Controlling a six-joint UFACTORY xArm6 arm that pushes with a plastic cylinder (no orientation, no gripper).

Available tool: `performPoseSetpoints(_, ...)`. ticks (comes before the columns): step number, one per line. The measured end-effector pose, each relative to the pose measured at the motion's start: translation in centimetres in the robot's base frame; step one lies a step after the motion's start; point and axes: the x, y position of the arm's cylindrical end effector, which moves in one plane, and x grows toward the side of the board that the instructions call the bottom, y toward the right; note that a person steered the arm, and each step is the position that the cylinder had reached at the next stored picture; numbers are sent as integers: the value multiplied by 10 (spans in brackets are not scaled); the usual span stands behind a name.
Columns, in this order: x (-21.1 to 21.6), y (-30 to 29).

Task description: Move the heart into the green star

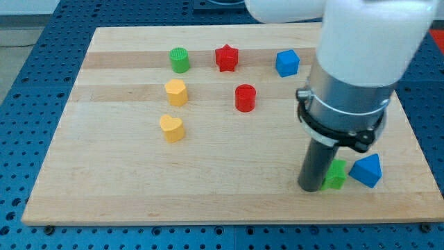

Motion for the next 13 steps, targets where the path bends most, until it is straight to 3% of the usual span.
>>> performPoseSetpoints(2,0,6)
performPoseSetpoints(3,2,-36)
performPoseSetpoints(5,-9,-191)
performPoseSetpoints(7,-88,-330)
performPoseSetpoints(8,-117,-315)
performPoseSetpoints(9,-117,-254)
performPoseSetpoints(11,-87,-174)
performPoseSetpoints(12,-65,-153)
performPoseSetpoints(13,-67,-176)
